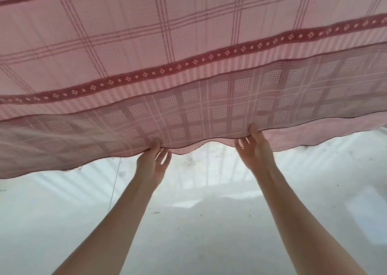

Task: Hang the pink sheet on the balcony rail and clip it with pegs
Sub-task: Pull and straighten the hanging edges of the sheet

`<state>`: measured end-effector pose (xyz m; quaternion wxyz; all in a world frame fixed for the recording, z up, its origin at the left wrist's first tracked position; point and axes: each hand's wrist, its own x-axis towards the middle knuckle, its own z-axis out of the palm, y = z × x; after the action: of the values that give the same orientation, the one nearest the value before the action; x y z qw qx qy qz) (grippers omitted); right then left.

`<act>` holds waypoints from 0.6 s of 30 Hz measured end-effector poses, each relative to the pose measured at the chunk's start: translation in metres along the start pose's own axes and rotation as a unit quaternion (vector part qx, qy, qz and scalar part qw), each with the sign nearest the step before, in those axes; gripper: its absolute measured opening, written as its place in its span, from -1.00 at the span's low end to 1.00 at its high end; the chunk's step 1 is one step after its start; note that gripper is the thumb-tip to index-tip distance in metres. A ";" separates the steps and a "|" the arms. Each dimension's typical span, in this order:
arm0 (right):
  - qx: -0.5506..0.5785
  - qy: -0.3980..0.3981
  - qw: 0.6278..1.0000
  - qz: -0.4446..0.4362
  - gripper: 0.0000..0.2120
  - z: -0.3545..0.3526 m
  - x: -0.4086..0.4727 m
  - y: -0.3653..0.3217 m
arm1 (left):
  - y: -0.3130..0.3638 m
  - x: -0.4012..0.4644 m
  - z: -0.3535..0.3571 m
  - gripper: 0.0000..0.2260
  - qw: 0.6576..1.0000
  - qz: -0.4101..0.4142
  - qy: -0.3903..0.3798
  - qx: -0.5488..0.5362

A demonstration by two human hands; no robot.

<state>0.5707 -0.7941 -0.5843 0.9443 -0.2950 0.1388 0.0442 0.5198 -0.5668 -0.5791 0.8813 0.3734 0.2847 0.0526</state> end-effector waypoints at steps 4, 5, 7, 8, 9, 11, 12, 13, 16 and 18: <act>-0.021 -0.031 0.999 0.004 -0.95 -0.008 0.008 0.009 | 0.004 0.010 0.005 -0.95 0.996 0.041 0.062 0.053; -0.032 -0.034 0.999 0.003 -0.96 -0.008 0.009 0.011 | 0.006 0.013 0.005 -0.94 0.995 0.046 0.065 0.064; -0.046 -0.032 0.998 0.006 -0.95 -0.006 0.011 0.014 | 0.011 0.018 0.004 -0.94 0.993 0.044 0.071 0.086; -0.048 -0.028 0.998 0.010 -0.94 -0.006 0.012 0.015 | 0.013 0.021 0.003 -0.95 0.992 0.041 0.076 0.094; -0.049 -0.025 0.998 0.014 -0.93 -0.006 0.013 0.016 | 0.014 0.023 0.003 -0.95 0.991 0.038 0.080 0.101; -0.062 -0.022 0.998 0.019 -0.92 -0.006 0.014 0.018 | 0.017 0.029 0.005 -0.94 0.990 0.033 0.086 0.108; -0.070 -0.019 0.997 0.020 -0.92 -0.006 0.015 0.019 | 0.018 0.032 0.005 -0.93 0.989 0.032 0.090 0.109; -0.074 -0.015 0.997 0.018 -0.92 -0.007 0.017 0.019 | 0.017 0.035 0.006 -0.93 0.989 0.032 0.091 0.110; -0.083 -0.009 0.997 0.004 -0.90 -0.013 0.025 0.019 | 0.013 0.047 0.006 -0.94 0.989 0.027 0.075 0.127; -0.094 -0.007 0.996 -0.005 -0.90 -0.018 0.031 0.021 | 0.012 0.056 0.008 -0.96 0.988 0.026 0.068 0.134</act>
<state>0.5924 -0.7868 -0.6188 0.9138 -0.3824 0.1260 0.0546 0.5719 -0.5464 -0.5923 0.8000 0.4913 0.3386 0.0620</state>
